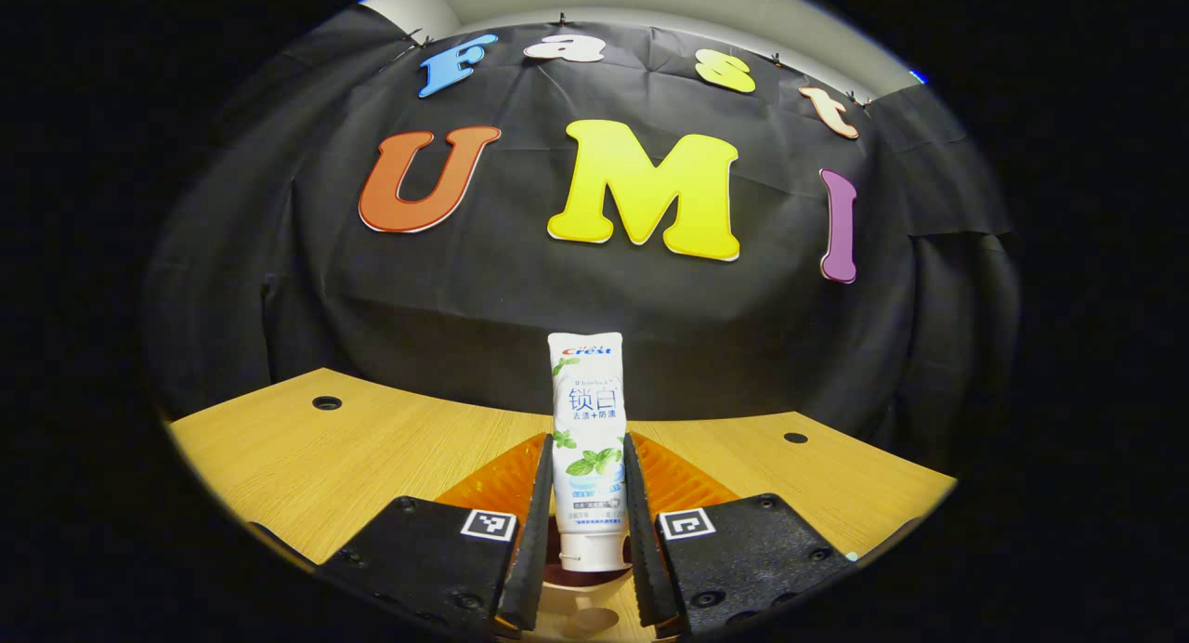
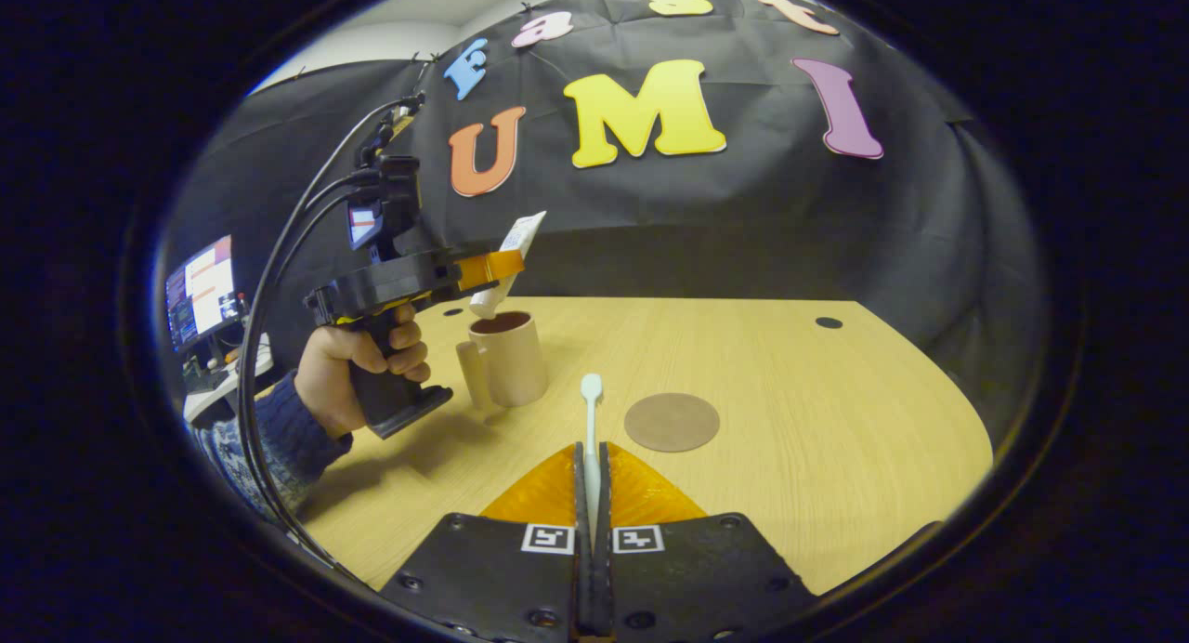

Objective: Put the toothbrush and toothpaste on the desktop into the cup, then pick up the cup and place it on the coaster on the desktop.

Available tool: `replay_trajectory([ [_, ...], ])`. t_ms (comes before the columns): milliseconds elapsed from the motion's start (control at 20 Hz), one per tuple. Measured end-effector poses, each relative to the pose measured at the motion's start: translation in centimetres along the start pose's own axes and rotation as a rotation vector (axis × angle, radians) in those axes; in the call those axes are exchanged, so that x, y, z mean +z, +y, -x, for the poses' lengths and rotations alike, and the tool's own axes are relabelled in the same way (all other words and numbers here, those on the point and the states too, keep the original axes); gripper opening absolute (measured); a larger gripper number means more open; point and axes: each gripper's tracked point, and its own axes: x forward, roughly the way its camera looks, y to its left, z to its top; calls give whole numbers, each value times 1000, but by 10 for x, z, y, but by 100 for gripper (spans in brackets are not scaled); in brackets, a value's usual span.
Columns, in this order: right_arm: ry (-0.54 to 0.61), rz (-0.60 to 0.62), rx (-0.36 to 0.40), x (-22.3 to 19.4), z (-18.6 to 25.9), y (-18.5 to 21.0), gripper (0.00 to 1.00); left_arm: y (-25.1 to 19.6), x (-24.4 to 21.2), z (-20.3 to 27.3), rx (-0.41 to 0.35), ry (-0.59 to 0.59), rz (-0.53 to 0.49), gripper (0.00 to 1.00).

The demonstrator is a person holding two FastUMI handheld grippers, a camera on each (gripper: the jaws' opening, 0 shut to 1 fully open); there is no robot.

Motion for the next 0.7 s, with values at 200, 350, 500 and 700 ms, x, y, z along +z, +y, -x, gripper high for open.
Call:
replay_trajectory([
  [200,1,-6,-5,-1,0,-3,1,7,-1,0,18,-2,-19,51],
  [350,-7,-15,-20,-2,6,-8,0,9,3,6,28,-1,-44,53],
  [500,-31,-28,-19,15,5,-4,0,18,10,21,62,5,-67,77],
  [700,-117,11,-27,62,-3,13,0,35,27,55,79,-25,-36,98],
])
